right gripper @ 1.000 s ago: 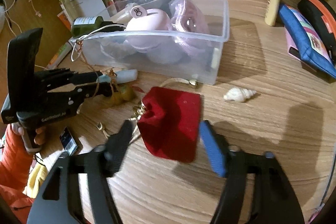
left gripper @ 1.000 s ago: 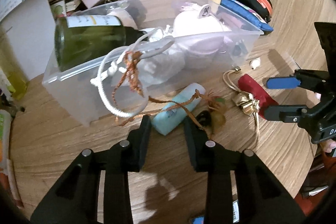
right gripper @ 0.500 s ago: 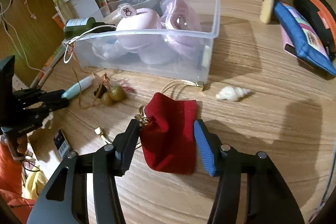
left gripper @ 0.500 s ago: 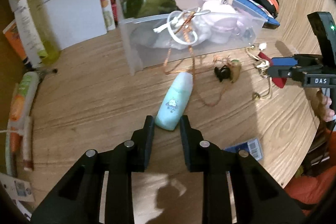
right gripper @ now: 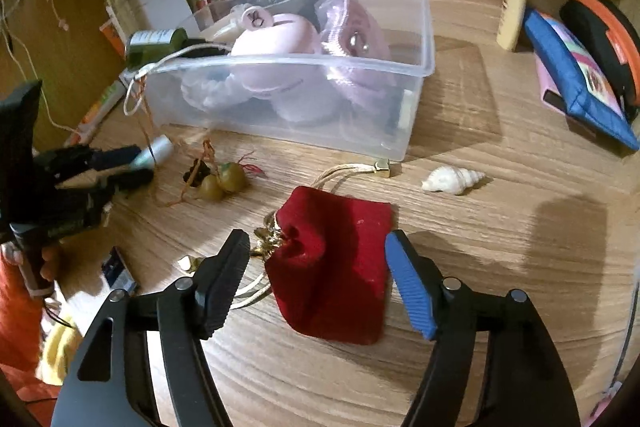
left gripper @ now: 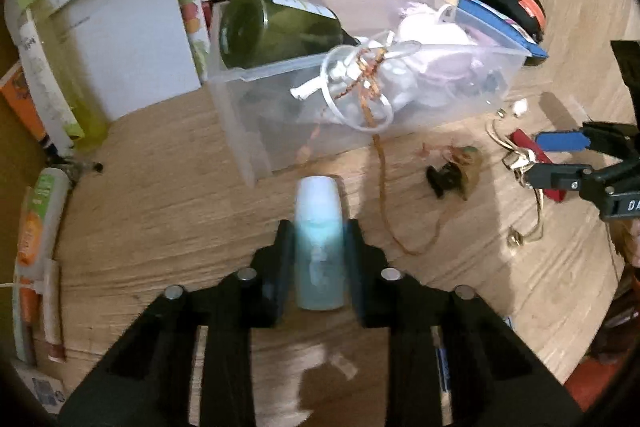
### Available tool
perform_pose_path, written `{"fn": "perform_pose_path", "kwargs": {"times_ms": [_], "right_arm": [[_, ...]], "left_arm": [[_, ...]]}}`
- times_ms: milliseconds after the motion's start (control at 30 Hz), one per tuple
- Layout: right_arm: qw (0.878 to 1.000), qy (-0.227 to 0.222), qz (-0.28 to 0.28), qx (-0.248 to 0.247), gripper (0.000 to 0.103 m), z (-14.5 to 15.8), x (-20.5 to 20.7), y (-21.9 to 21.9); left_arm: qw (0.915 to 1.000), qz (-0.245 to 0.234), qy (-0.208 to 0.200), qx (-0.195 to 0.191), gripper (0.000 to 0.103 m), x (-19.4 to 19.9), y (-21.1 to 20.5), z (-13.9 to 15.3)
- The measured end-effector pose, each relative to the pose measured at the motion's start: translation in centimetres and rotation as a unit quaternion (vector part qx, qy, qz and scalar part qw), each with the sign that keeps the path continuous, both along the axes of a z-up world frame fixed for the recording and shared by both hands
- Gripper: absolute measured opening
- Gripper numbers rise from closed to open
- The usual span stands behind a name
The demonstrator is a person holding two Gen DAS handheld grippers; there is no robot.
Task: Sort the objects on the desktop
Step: 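Grasp the light blue tube with the left tool while the right tool grasps the red velvet pouch, then carry the blue tube and red pouch into the clear box and open both tools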
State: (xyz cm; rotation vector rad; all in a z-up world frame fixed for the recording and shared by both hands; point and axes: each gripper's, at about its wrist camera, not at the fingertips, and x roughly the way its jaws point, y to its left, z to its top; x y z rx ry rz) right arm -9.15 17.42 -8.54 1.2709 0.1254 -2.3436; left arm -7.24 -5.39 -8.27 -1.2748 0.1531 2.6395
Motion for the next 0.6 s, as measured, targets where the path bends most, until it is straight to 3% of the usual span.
{"fn": "perform_pose_path", "kwargs": {"times_ms": [67,100,133,333,600], "right_arm": [[1.000,0.009,-0.006,0.007,0.049,0.0,0.1,-0.1],[1.000,0.008,-0.002,0.003,0.032,0.1,0.2,0.0],[1.000,-0.001,0.005,-0.007,0.022,0.3,0.2,0.0],[0.999,0.028,-0.004,-0.022,0.022,1.9,0.6,1.2],[0.996,0.068,-0.010,-0.051,0.022,5.5,1.0,2.0]], "left_arm": [[1.0000,0.009,0.001,0.003,0.024,0.0,-0.4,0.0],[0.9999,0.015,0.002,0.006,0.024,0.1,-0.7,0.0],[0.9997,0.022,0.004,0.011,0.024,0.4,-1.2,0.1],[0.9971,0.064,0.021,0.036,0.024,1.7,-3.4,1.0],[0.9923,0.081,0.089,0.030,0.024,3.6,-3.4,4.8]]}}
